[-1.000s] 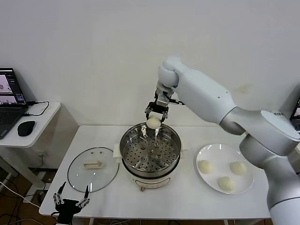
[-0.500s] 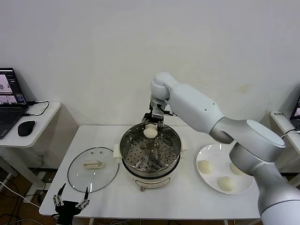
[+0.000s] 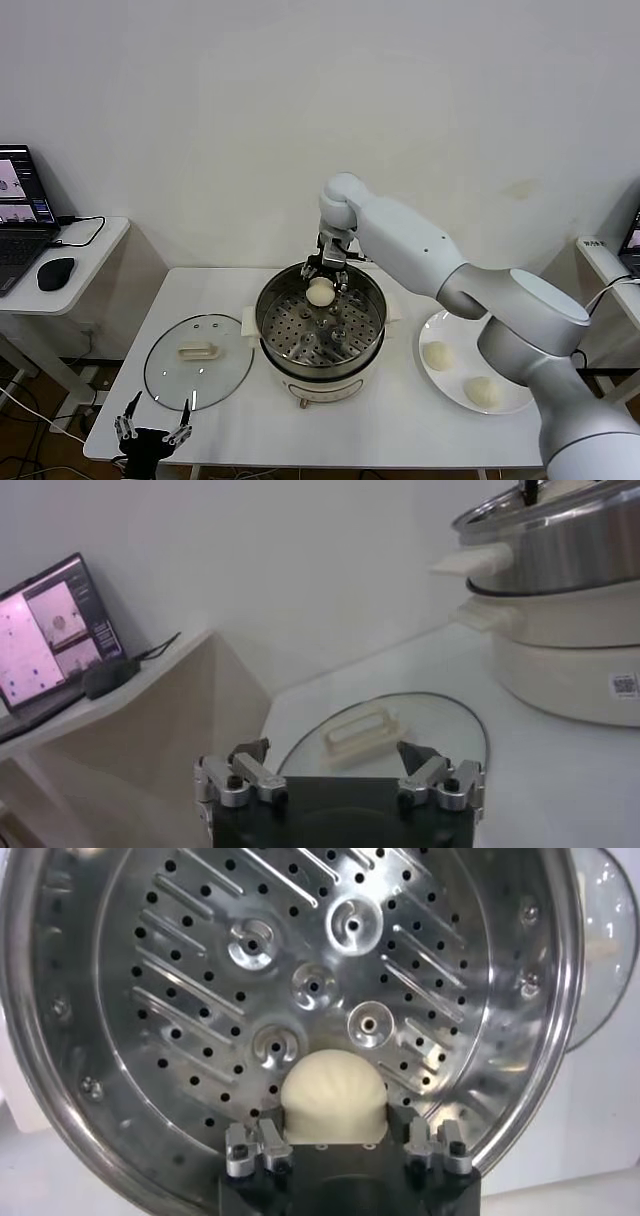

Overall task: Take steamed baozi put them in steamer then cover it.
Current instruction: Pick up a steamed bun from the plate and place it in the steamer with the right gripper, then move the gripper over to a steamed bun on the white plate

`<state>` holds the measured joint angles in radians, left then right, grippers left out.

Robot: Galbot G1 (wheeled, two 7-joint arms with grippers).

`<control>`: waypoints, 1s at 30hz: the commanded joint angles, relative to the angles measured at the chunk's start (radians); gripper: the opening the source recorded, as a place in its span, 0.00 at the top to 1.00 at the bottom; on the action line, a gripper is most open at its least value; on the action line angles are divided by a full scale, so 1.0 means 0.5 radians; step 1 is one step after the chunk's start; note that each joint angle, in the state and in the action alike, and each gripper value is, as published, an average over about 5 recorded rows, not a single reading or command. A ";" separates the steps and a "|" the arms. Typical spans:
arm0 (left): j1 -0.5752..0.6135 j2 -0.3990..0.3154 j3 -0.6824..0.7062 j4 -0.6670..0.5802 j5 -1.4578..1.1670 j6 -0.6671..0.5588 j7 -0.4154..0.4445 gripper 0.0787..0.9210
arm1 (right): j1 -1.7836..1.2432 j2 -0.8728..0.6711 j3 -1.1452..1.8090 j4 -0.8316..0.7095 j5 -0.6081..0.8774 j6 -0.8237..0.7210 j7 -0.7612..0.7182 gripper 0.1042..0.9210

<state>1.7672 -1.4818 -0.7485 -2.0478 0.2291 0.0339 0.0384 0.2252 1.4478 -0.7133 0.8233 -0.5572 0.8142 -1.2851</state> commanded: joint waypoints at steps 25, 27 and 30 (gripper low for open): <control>0.035 0.032 0.028 -0.086 -0.029 0.020 0.031 0.12 | 0.411 -1.128 -0.049 1.037 1.433 -2.088 -0.113 0.12; 0.040 0.042 0.030 -0.101 -0.054 0.034 0.039 0.12 | 0.398 -1.256 -0.036 1.097 1.448 -2.226 -0.124 0.12; 0.042 0.056 0.032 -0.122 -0.098 0.057 0.052 0.12 | 0.360 -1.472 -0.035 1.180 1.436 -2.374 -0.138 0.12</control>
<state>1.7868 -1.4621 -0.7338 -2.0920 0.2121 0.0476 0.0572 0.3775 0.9704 -0.7305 1.2540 -0.0116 -0.0110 -1.3448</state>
